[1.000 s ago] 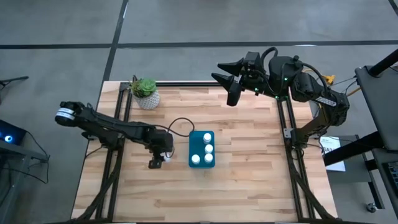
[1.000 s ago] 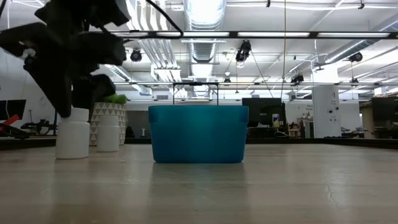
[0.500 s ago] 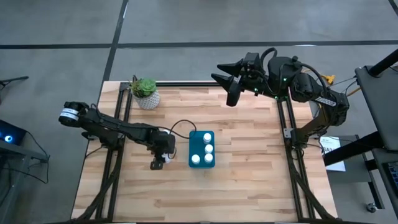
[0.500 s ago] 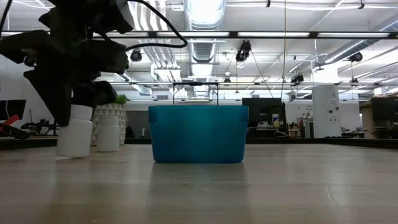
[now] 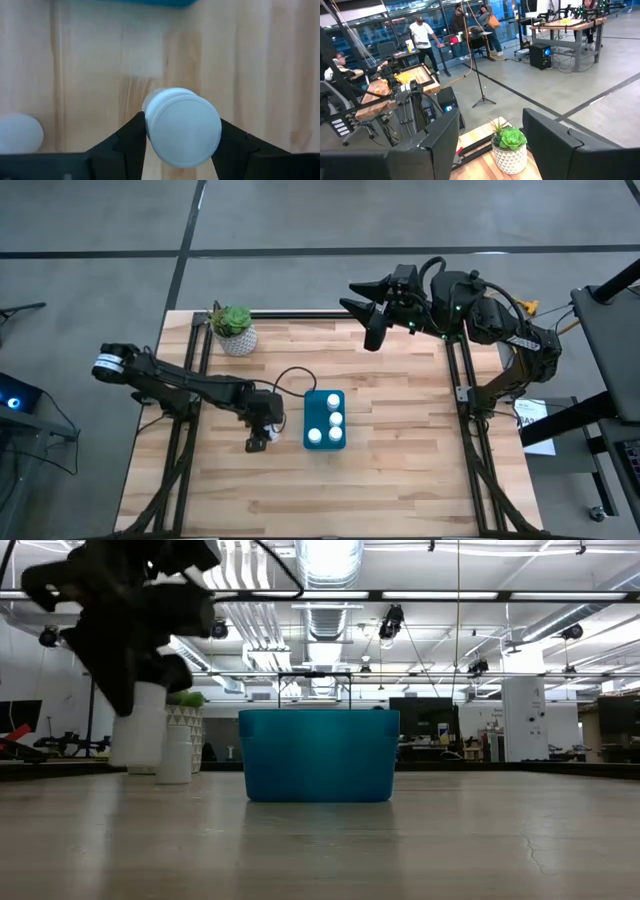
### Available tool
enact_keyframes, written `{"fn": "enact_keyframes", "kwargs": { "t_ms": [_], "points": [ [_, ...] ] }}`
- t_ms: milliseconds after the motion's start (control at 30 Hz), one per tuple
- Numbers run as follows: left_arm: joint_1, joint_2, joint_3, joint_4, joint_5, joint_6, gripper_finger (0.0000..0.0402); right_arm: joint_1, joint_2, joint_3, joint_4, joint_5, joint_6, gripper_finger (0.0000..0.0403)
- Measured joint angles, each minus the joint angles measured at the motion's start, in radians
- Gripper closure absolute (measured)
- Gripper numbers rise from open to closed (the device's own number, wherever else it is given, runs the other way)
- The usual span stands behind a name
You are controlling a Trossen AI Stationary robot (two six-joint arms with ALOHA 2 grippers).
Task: Pick and place pill bottles into a basket
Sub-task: Put the white medicine bottle into the blue bin
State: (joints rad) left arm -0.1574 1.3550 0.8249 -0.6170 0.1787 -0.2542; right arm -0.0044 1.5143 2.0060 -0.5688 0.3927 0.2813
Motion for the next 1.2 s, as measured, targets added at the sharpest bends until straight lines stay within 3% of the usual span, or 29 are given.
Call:
{"fn": "enact_keyframes", "kwargs": {
  "t_ms": [300, 633, 867, 1200],
  "points": [
    [0.0, -0.008, 0.13, -0.098, -0.041, 0.004, 0.0241, 0.0, 0.0, 0.0, 0.004, 0.0, 0.007, 0.0193],
    [0.002, -0.002, 0.31, -0.195, -0.16, 0.089, 0.0241, 0.0, -0.002, 0.016, 0.012, 0.001, 0.003, 0.0193],
    [0.021, -0.002, 0.35, -0.195, -0.212, 0.131, 0.0241, 0.005, -0.002, 0.016, 0.012, 0.001, 0.011, 0.0193],
    [0.039, -0.002, 0.356, -0.158, -0.185, 0.164, 0.0241, 0.025, -0.002, 0.016, 0.007, 0.001, 0.022, 0.0193]
  ]
}}
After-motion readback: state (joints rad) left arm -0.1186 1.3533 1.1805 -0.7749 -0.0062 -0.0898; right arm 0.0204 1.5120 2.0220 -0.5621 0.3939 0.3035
